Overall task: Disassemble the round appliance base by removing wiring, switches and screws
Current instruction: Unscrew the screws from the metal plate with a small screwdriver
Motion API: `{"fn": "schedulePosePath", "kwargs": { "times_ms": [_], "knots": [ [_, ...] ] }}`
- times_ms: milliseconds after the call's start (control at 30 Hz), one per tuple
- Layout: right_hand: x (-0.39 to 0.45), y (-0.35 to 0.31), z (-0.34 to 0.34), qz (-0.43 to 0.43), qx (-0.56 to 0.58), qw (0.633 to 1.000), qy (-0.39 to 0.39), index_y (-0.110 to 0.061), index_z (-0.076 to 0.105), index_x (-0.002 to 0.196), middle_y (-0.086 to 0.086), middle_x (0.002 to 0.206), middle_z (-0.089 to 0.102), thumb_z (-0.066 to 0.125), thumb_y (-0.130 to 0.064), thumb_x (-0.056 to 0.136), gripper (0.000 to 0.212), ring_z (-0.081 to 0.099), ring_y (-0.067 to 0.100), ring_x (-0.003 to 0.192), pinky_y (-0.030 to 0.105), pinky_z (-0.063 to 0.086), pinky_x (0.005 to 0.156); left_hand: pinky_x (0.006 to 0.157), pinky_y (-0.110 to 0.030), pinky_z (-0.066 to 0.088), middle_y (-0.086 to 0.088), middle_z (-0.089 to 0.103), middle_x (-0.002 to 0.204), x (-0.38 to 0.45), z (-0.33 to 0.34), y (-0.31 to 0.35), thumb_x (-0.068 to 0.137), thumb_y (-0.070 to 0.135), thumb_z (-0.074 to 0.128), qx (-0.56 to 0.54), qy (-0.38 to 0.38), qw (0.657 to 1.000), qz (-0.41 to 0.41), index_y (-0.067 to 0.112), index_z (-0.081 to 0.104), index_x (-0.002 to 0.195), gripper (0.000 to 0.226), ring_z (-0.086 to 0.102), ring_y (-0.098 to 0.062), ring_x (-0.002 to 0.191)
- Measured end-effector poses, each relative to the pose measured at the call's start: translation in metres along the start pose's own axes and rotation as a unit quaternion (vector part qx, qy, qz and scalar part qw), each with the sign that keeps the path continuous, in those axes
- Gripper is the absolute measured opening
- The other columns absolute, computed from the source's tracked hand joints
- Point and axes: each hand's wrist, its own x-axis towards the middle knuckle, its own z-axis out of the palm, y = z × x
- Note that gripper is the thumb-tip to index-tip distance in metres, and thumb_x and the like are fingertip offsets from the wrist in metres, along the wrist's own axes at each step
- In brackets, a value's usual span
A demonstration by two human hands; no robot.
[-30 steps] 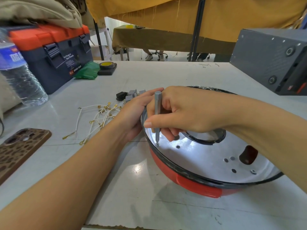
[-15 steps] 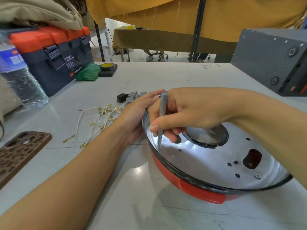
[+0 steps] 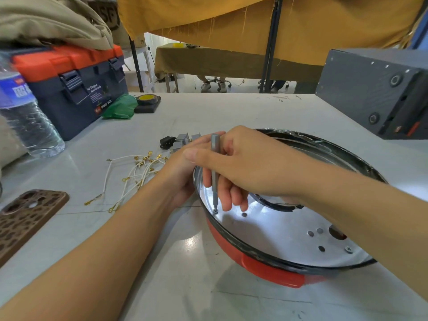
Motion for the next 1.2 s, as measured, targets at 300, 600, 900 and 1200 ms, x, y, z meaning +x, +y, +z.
{"fn": "schedulePosePath", "kwargs": {
  "times_ms": [300,600,900,1200],
  "knots": [
    [-0.003,-0.012,-0.001,-0.033,-0.28,0.953,0.11,-0.019,0.034,0.051,-0.001,0.051,0.043,0.043,-0.039,0.097,0.051,0.043,0.017,0.05,0.032,0.039,0.055,0.039,-0.013,0.044,-0.001,0.058,0.042,0.004,-0.001,-0.001,0.085,-0.008,0.033,0.001,-0.03,1.0,-0.005,0.012,0.055,0.064,0.036,0.059,-0.007,0.039],
    [-0.002,-0.005,-0.012,-0.029,-0.187,0.982,0.001,-0.014,0.049,0.046,-0.011,0.031,0.047,0.045,-0.028,0.098,0.054,0.047,0.004,0.03,0.012,0.039,0.042,0.04,-0.015,0.046,-0.003,0.062,0.046,0.005,-0.003,0.001,0.086,-0.01,0.032,0.023,-0.042,0.999,0.003,-0.005,0.049,0.087,0.017,0.062,-0.011,0.042],
    [0.001,0.0,-0.023,-0.055,-0.164,0.983,-0.061,-0.013,0.059,0.049,-0.005,0.037,0.052,0.046,-0.037,0.098,0.056,0.048,0.002,0.037,0.005,0.038,0.053,0.043,-0.015,0.047,-0.004,0.067,0.057,0.006,-0.002,0.001,0.095,-0.001,0.033,0.018,-0.01,1.0,-0.008,-0.011,0.048,0.119,0.031,0.065,-0.013,0.05],
    [0.002,-0.006,-0.028,-0.023,-0.148,0.985,-0.086,-0.02,0.058,0.044,0.005,0.053,0.067,0.049,-0.034,0.097,0.056,0.048,0.001,0.039,0.005,0.038,0.051,0.043,-0.015,0.046,-0.003,0.065,0.053,0.004,0.001,0.003,0.096,0.005,0.033,0.033,0.021,0.999,-0.024,-0.018,0.04,0.126,0.038,0.063,-0.011,0.047]
  ]
}}
